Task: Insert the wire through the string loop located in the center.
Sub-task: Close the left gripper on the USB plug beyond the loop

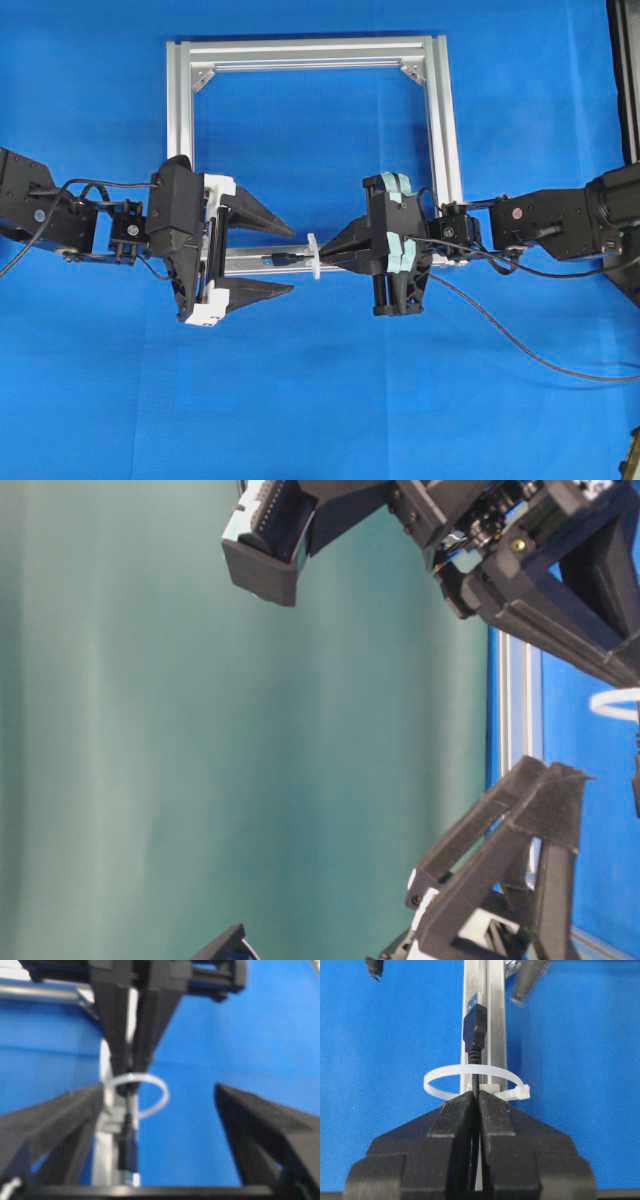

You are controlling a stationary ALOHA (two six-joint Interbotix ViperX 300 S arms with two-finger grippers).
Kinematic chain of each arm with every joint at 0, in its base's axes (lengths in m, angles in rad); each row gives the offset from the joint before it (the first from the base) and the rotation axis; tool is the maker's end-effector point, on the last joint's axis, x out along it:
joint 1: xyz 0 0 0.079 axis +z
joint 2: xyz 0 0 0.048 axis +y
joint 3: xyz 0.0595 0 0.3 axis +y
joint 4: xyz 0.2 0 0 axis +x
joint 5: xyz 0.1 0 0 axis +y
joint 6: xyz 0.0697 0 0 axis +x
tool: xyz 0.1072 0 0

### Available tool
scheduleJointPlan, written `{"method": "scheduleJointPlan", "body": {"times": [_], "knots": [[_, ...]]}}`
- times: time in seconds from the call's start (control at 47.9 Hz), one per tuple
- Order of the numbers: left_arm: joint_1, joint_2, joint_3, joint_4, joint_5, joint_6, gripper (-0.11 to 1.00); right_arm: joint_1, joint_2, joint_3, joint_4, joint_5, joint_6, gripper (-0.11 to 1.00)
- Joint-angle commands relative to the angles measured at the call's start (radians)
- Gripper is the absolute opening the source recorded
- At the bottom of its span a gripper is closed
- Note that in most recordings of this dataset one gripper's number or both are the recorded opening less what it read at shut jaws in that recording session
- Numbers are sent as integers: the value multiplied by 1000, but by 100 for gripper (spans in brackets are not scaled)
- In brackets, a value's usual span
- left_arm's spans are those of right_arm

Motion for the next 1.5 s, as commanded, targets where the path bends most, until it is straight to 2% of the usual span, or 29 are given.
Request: {"method": "scheduleJointPlan", "body": {"times": [0.0, 0.376, 0.835, 1.482], "knots": [[-3, -12, -18, 0, 2, -3, 93, 2, -12, -18, -2, -11, -2, -2], [-3, 0, -34, 0, 29, -3, 92, 2, -12, -18, -2, -11, -2, -2], [-8, 112, -57, 0, 31, -5, 91, 2, -12, -18, -2, -11, -2, -2], [-8, 115, -57, 0, 31, -5, 89, 2, -12, -18, -2, -11, -2, -2]]}}
